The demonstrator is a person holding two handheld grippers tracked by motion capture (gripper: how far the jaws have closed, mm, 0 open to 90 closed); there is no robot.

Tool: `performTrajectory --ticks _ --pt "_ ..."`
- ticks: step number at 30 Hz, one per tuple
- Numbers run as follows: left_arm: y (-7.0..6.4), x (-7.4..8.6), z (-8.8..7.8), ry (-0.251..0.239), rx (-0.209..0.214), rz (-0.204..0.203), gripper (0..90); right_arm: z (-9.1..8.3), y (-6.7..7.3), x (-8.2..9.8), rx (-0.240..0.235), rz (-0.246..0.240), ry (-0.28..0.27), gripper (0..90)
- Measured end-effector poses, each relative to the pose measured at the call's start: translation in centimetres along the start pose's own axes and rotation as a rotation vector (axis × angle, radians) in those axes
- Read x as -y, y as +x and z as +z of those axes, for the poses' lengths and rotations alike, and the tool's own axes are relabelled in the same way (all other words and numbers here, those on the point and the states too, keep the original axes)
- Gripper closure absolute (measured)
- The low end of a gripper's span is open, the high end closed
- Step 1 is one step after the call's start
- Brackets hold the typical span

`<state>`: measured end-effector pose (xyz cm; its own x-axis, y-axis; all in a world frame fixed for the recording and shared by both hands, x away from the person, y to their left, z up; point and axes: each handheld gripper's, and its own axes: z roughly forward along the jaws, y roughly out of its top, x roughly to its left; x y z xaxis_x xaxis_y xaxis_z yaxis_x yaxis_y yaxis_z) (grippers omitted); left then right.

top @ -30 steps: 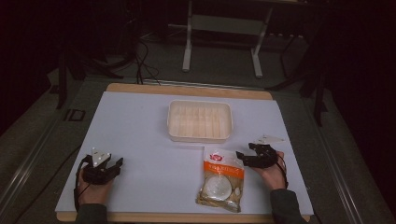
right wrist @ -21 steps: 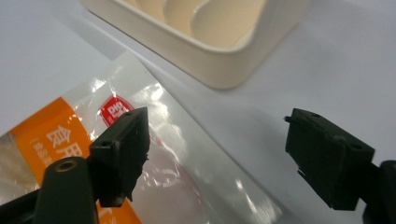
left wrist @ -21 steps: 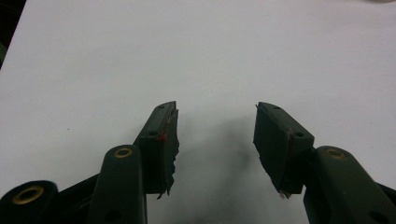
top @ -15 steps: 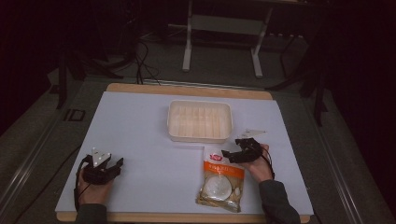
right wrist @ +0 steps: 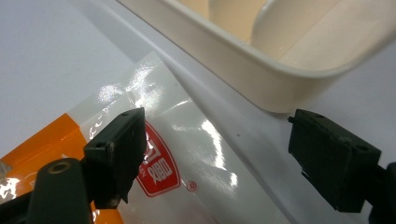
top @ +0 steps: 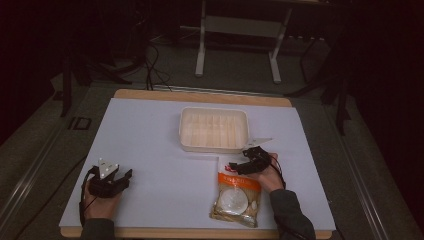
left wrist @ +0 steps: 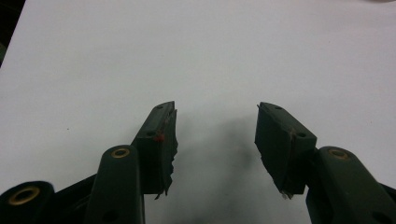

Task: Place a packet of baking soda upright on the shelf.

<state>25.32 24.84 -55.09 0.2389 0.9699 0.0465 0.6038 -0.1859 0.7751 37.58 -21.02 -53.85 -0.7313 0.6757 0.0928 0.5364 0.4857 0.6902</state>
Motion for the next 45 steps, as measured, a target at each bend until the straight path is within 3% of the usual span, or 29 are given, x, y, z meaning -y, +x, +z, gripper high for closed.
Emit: performTrajectory --ticks 7,16,28,33,40,45 --pt "0.0 0.0 0.0 0.000 -0.001 0.002 47.6 0.4 0.2 0.4 -0.040 0.016 0.002 22.3" --pt "0.0 0.0 0.0 0.000 -0.003 0.003 47.2 -0.2 0.6 0.6 -0.064 -0.016 0.035 27.3" --pt "0.0 0.0 0.0 0.000 -0.007 0.001 46.6 -2.5 1.0 0.3 -0.123 -0.043 0.051 35.2" --pt "0.0 0.0 0.0 0.000 -0.008 0.002 46.5 -2.7 1.3 0.5 -0.124 -0.040 0.059 35.0" --pt "0.0 0.0 0.0 -0.001 -0.007 0.003 46.4 -2.5 1.4 0.6 -0.121 0.009 0.068 33.9" --pt "-0.1 0.0 0.0 0.000 -0.007 0.004 46.3 -2.1 1.7 0.7 -0.099 -0.007 0.126 34.0"
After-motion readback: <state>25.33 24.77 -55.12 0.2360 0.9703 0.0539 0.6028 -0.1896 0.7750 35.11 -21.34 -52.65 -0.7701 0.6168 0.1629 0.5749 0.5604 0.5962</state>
